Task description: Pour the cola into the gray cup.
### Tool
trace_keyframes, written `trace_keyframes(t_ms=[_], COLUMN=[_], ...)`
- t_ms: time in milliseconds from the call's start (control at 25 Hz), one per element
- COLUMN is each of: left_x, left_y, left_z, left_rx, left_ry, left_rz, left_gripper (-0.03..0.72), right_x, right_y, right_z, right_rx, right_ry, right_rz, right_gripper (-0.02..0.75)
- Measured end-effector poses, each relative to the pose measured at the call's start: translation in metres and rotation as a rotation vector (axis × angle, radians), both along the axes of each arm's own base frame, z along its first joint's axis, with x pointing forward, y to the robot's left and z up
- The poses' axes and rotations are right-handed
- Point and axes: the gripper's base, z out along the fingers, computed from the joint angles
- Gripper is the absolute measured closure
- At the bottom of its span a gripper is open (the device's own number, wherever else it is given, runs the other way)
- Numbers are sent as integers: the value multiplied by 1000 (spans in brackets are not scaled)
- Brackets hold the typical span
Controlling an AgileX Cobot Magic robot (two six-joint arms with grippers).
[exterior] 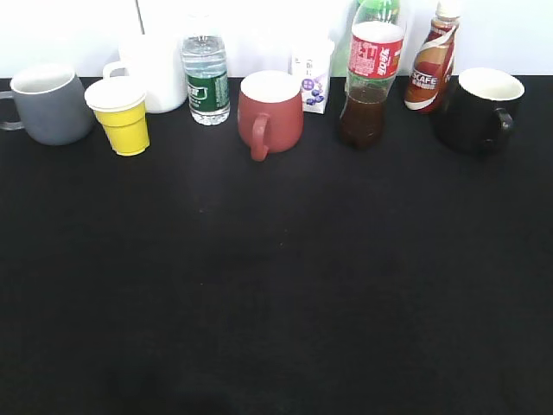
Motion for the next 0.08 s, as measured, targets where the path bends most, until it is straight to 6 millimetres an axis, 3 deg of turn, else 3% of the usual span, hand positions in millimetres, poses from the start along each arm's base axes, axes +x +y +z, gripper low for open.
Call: trace_keyframes(t_ms=[80], left_x=[0], left_y=[0], left_z=[0], left_rx=[0], left_ry=[0], left_rz=[0], left_gripper=[447], right_x=[0], right_y=[0], right_z=[0], right_rx=[0], right_ry=[0], right_rz=[0], right_gripper=[153])
